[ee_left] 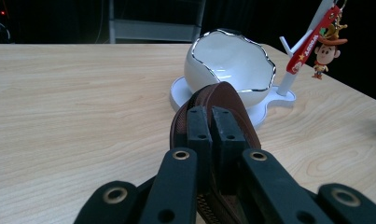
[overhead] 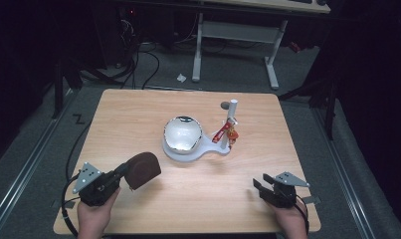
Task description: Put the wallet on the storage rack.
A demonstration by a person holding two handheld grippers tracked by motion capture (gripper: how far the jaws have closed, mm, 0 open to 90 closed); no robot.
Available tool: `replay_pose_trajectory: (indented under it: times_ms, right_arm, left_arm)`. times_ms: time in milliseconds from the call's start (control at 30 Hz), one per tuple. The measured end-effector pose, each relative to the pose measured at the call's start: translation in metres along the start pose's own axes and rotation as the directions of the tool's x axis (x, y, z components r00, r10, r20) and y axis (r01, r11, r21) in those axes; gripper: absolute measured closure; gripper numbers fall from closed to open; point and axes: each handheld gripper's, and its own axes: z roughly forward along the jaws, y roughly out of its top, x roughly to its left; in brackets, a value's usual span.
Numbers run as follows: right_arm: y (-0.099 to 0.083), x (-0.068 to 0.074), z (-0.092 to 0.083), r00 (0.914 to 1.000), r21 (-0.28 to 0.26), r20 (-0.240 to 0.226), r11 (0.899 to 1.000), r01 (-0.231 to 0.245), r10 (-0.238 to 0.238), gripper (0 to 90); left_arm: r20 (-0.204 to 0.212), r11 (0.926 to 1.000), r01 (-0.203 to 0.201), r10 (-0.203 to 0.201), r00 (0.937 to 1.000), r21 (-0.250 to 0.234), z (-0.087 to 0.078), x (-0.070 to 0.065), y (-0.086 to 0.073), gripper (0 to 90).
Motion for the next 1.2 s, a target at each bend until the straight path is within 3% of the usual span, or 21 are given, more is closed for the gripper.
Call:
replay_pose_trajectory:
  times_ms: [133,667,867,1200]
  right_arm:
    - [-0.001,-0.003,-0.002,0.9999,-0.006,-0.006,1.000,-0.014,0.013,51.2]
    - [0.002,0.003,-0.006,0.9995,-0.020,-0.018,0.999,0.028,-0.028,51.1]
    - [0.001,0.001,-0.004,0.9995,-0.015,-0.015,1.000,0.026,-0.027,50.9]
    - [0.001,0.001,-0.006,0.9996,-0.020,-0.011,0.999,0.027,-0.027,50.9]
  left_arm:
    - [-0.001,1.0000,-0.006,0.006,1.0000,-0.001,0.004,-0.004,0.009,87.3]
    - [0.002,0.9988,-0.048,0.048,0.9989,-0.006,0.028,-0.017,0.040,87.3]
    - [0.002,0.9987,-0.051,0.051,0.9987,-0.006,0.043,-0.018,0.054,87.3]
    - [-0.023,0.9954,-0.088,0.089,0.9957,0.038,0.077,-0.016,0.074,87.3]
